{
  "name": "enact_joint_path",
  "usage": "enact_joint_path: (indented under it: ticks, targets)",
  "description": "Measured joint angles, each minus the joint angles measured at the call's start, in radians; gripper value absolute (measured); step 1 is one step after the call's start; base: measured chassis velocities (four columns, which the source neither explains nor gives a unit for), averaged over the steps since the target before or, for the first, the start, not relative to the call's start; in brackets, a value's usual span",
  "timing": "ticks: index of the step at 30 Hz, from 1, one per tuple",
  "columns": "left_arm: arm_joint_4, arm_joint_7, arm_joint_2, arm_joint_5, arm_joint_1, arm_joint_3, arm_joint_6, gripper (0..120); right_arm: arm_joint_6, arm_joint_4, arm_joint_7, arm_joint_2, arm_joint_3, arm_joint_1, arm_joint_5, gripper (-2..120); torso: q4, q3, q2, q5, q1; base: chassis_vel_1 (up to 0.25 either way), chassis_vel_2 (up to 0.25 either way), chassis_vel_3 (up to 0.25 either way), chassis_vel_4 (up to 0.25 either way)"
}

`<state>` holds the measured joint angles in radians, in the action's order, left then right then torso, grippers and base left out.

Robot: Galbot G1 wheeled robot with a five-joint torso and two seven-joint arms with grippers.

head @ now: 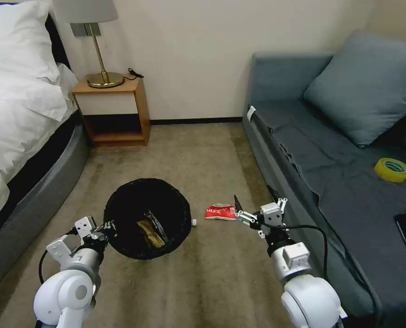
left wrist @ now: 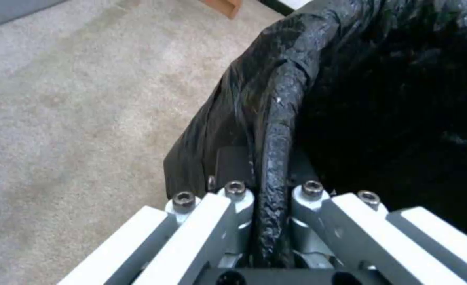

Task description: Pick up the trash bin, then pick up the garbage on the floor and place it into the trash bin.

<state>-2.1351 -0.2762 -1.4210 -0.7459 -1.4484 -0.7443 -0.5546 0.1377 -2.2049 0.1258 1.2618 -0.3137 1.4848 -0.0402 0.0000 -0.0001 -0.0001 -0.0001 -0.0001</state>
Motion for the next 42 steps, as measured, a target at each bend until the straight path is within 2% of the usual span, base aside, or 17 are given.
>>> enact_joint_path:
  ticks: [15,42]
  targets:
    - [0.006,0.003,0.025,-0.036,0.014,-0.028,0.001,3,-0.037,-0.012,-0.016,0.048,-0.015,0.096,-0.087,100,0.0,0.0,0.0,0.0001,0.0,0.0,0.0,0.0,0.0]
    - [0.019,0.007,0.033,-0.036,0.018,-0.026,0.004,3,-0.059,-0.003,-0.045,0.052,-0.023,0.11,-0.076,100,0.0,0.0,0.0,0.0001,0.0,0.0,0.0,0.0,0.0]
